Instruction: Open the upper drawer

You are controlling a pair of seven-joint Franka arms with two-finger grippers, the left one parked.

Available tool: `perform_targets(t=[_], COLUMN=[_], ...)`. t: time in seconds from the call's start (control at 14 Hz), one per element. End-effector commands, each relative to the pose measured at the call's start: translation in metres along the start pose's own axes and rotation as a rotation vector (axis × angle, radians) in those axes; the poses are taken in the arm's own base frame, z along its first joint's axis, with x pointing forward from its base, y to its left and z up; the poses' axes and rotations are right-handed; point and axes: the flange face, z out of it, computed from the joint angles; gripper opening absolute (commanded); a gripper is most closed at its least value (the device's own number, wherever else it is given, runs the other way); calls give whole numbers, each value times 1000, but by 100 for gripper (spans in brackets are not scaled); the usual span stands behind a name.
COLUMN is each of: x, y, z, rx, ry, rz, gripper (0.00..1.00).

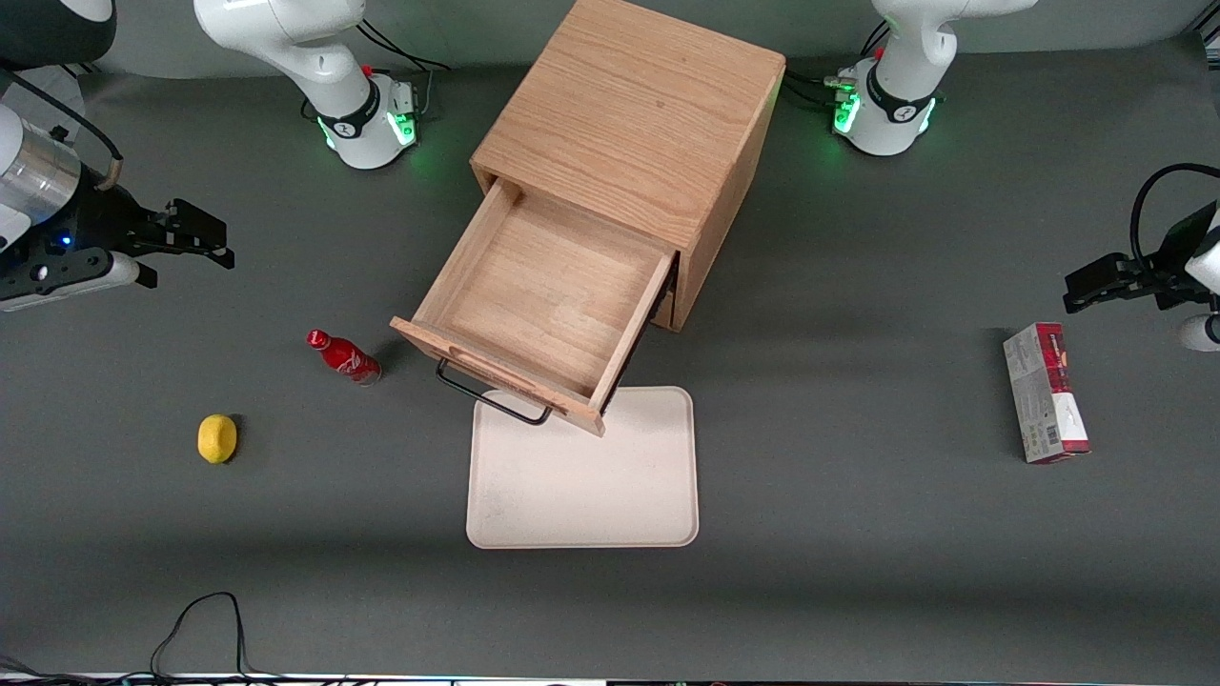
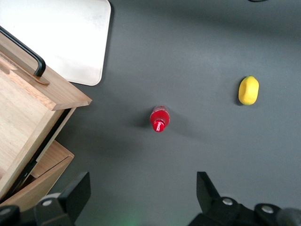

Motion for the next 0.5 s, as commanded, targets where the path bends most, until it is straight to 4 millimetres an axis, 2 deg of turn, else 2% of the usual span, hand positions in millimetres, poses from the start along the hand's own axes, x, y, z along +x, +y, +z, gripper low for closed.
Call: perform_targets(t=[0.0, 0.43], x=[2, 2], y=[-2, 2], z=[-4, -8], rx=[-14, -17], ry=[7, 11], rz=[20, 33], gripper=[100, 100])
